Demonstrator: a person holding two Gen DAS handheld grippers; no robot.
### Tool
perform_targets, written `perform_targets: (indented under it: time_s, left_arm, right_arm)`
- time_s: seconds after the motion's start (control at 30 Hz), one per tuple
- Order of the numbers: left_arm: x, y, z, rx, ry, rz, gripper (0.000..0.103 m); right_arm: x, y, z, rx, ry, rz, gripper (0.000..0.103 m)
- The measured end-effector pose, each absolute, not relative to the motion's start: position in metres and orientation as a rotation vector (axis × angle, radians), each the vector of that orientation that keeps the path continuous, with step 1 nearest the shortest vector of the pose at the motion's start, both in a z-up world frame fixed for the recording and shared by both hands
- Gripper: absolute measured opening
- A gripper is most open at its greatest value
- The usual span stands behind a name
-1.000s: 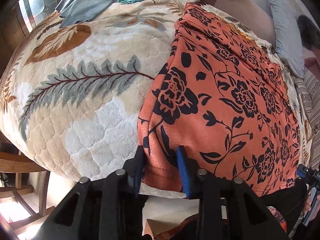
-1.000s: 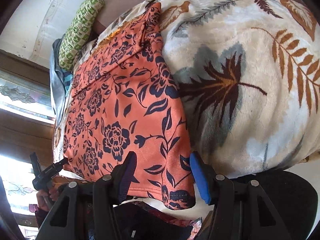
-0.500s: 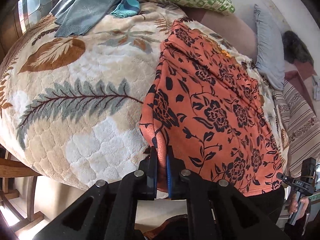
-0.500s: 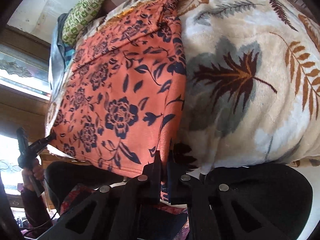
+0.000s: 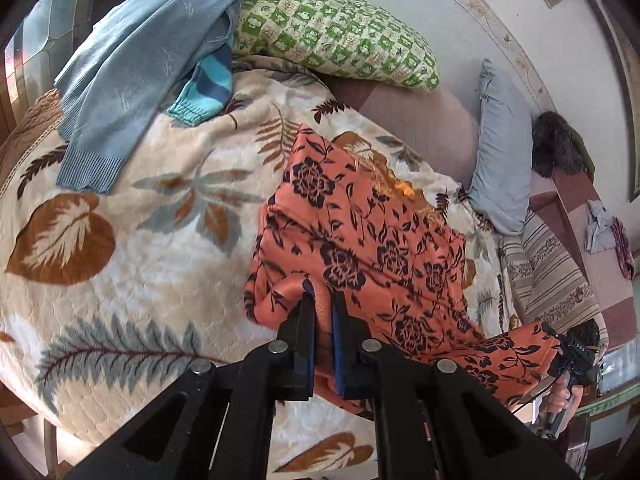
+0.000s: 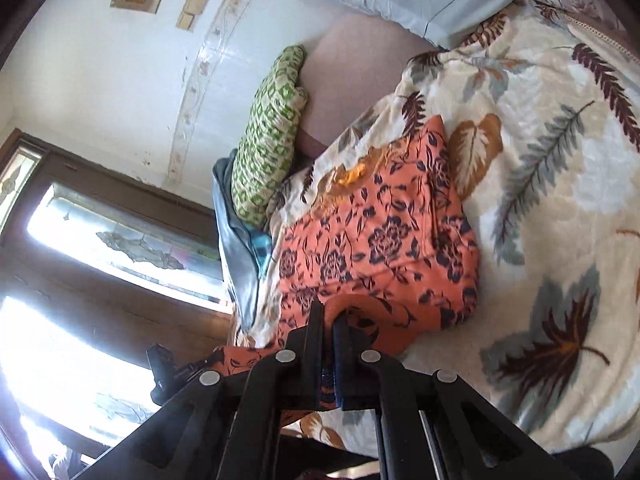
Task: Fold small clothes
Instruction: 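Grasp the blouse hem with both grippers and lift it toward the collar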
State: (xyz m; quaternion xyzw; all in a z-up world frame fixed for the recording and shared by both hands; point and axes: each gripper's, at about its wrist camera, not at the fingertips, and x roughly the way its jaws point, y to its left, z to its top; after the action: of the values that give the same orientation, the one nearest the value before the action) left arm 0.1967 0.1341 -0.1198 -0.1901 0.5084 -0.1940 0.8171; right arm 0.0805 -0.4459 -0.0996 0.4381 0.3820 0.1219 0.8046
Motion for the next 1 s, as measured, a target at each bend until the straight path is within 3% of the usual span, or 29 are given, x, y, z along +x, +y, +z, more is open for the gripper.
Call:
perform_targets:
  time_s: [0.27,0.5,0.6,0.73,0.77,0.8,0.83,0.87,0.9,0.93,1.0]
  left_arm:
    - [0.337,0.091,-0.126,-0.377,1.118,-0.376,0.007]
    - [0.449,0.036,-0.181,-0.326,1.122,-0.32,0.011]
    - [0.464,0.034,-0.21,-0.365,1.127,-0.248,0.013]
    - [0.434,0.058,-0.199,-0.526,0.912,-0.231,0.016]
    - [0.42,0.063,-0.188,-0.527,0.845,-0.207,0.02]
    - [0.403,0.065,-0.176,-0.514,0.79,-0.185,0.029]
    - [0.384,0.068,-0.164,-0.503,0.736,-0.169,0.034]
    - [0.365,0.071,-0.154,-0.506,0.681,-0.155,0.047]
    - [0.343,0.071,-0.148,-0.512,0.639,-0.145,0.065]
    - [0.324,0.069,-0.145,-0.51,0.625,-0.13,0.071]
    - [0.295,0.062,-0.15,-0.506,0.647,-0.097,0.073]
  right_arm:
    - [0.203,-0.499,-0.132,1.039,0.777,0.128,0.004]
    - [0.286,-0.54,-0.203,1.188,0.724,0.009,0.007]
    - [0.296,-0.554,-0.236,1.238,0.733,-0.041,0.009]
    - [0.281,-0.584,-0.238,1.299,0.617,-0.088,0.011]
    - [0.274,-0.587,-0.228,1.283,0.569,-0.09,0.021]
    - [0.27,-0.584,-0.217,1.244,0.551,-0.086,0.037]
    - [0.27,-0.577,-0.204,1.187,0.561,-0.074,0.044]
    - [0.273,-0.565,-0.19,1.12,0.582,-0.049,0.056]
    - [0.277,-0.548,-0.177,1.042,0.613,-0.02,0.056]
    - [0.283,-0.527,-0.166,0.959,0.652,0.006,0.056]
    - [0.297,-0.476,-0.153,0.803,0.738,0.07,0.056]
